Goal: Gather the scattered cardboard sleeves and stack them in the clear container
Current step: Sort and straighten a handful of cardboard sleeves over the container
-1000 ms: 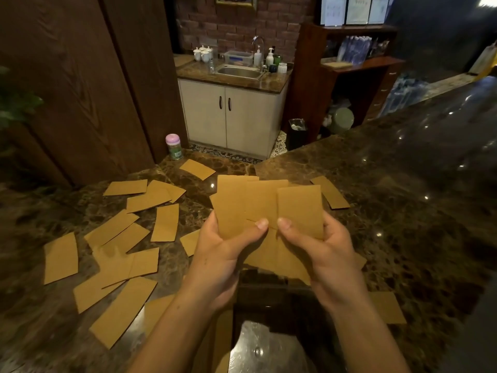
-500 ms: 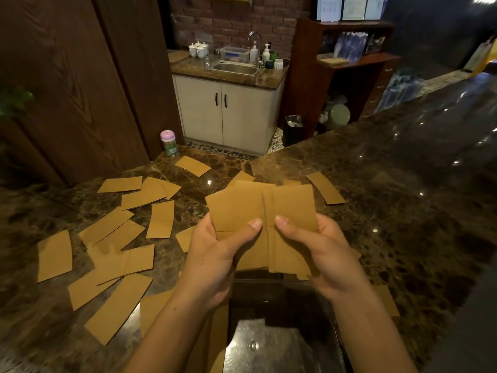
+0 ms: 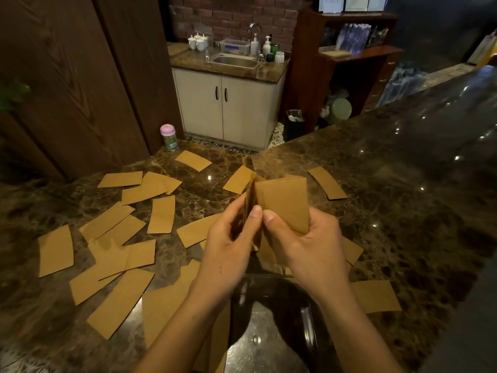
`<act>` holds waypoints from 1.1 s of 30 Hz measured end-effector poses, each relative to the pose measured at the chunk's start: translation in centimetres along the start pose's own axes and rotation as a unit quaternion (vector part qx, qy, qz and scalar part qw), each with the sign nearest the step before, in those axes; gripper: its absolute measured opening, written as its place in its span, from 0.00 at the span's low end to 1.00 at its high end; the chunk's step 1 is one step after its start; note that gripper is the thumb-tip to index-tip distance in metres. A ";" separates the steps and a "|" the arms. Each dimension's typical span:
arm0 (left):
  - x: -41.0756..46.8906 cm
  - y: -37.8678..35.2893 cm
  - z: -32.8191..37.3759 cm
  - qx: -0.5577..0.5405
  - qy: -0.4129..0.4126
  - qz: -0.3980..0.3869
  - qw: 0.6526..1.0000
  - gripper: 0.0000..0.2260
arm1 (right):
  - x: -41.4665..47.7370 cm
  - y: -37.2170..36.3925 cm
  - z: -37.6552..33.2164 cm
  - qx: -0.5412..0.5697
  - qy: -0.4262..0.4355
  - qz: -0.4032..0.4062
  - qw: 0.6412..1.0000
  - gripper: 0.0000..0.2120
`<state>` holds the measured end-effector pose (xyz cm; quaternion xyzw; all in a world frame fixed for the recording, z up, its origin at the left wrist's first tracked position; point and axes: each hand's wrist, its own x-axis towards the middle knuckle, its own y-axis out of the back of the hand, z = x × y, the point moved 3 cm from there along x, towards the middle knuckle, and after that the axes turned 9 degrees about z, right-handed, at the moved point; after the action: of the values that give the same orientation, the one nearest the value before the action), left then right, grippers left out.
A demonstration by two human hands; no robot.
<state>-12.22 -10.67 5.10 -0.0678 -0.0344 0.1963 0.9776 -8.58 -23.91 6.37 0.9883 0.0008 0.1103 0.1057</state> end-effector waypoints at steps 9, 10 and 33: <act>0.0 0.5 -0.1 -0.123 0.064 0.002 0.990 0.11 | 0.6 -0.4 0.7 0.158 -0.102 -0.025 0.982 0.13; 0.0 0.6 0.0 -0.130 0.064 0.002 0.989 0.11 | 0.6 -0.3 0.7 0.166 -0.107 -0.027 0.980 0.14; -1.3 -1.1 -0.9 -0.218 0.257 -0.091 0.937 0.20 | -1.4 -1.6 3.0 -0.081 -0.010 -0.098 0.992 0.42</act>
<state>-12.89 -12.31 4.33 -0.3236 0.1697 0.0702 0.9282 -9.30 -23.00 2.90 0.9726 0.0876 0.0894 0.1960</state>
